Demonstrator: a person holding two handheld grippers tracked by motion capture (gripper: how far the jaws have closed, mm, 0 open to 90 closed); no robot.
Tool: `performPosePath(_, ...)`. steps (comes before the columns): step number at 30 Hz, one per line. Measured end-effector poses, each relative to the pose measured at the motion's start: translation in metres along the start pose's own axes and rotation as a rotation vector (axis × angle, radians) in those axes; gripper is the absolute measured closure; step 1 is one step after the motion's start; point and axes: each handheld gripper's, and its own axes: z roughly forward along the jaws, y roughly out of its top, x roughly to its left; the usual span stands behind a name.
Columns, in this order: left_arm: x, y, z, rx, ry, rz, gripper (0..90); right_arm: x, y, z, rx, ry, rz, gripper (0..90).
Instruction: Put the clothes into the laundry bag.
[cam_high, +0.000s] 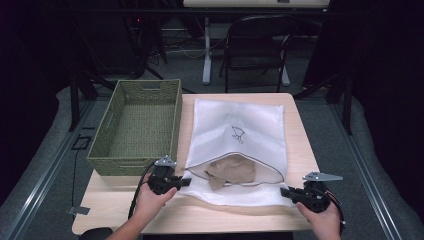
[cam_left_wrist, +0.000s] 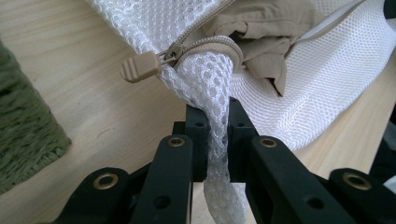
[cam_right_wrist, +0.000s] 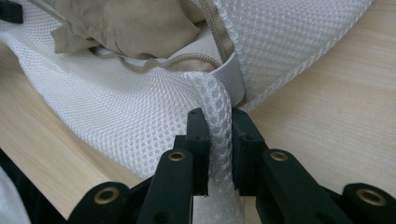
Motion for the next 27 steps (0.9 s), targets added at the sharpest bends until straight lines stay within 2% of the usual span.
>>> performPosePath(4, 0.0, 0.009, -0.007, -0.002, -0.018, 0.006, 83.5, -0.001, 0.009, -0.004, -0.001, 0.013, -0.005, 79.5)
performPosePath(9, -0.002, 0.024, -0.015, -0.017, -0.02, 0.025, 83.6, -0.001, 0.025, -0.011, -0.018, 0.032, -0.012, 79.5)
performPosePath(15, 0.0, 0.049, -0.026, -0.042, -0.042, 0.029, 83.6, -0.01, 0.043, -0.017, -0.054, 0.055, 0.015, 79.6)
performPosePath(27, 0.006, 0.091, -0.023, -0.055, -0.029, 0.037, 83.8, -0.027, 0.088, -0.018, -0.101, 0.031, 0.015, 79.8)
